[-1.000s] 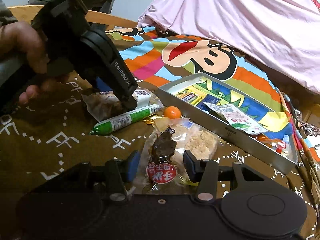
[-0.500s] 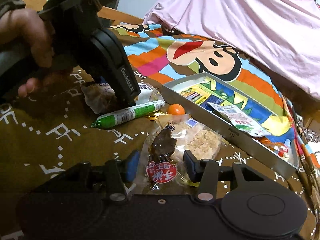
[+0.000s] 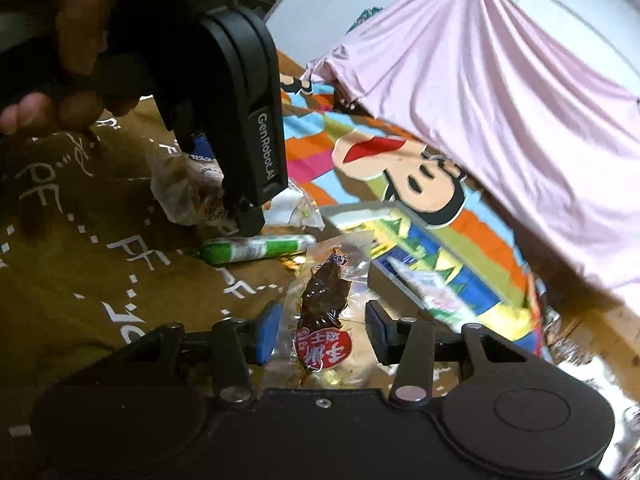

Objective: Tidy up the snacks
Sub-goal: 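Carry the mixed-nut bar and dried-meat packet over the metal tray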

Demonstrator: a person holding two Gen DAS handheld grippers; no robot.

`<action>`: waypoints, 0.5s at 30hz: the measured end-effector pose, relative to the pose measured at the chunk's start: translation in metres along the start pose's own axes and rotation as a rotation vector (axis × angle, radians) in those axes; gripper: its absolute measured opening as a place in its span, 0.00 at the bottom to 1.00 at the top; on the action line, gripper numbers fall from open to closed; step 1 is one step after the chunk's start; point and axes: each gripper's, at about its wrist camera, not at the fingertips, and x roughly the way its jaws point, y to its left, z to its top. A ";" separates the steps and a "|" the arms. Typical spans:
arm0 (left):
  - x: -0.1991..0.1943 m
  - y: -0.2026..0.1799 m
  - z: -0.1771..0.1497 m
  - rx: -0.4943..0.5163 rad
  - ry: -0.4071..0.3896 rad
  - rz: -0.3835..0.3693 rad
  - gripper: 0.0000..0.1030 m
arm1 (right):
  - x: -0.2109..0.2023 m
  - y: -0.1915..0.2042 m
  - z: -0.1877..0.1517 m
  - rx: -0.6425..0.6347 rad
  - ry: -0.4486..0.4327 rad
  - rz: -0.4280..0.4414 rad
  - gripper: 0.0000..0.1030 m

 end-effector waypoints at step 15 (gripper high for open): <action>-0.031 -0.037 0.025 -0.040 -0.155 -0.048 0.38 | -0.027 -0.060 0.012 0.039 -0.066 -0.188 0.46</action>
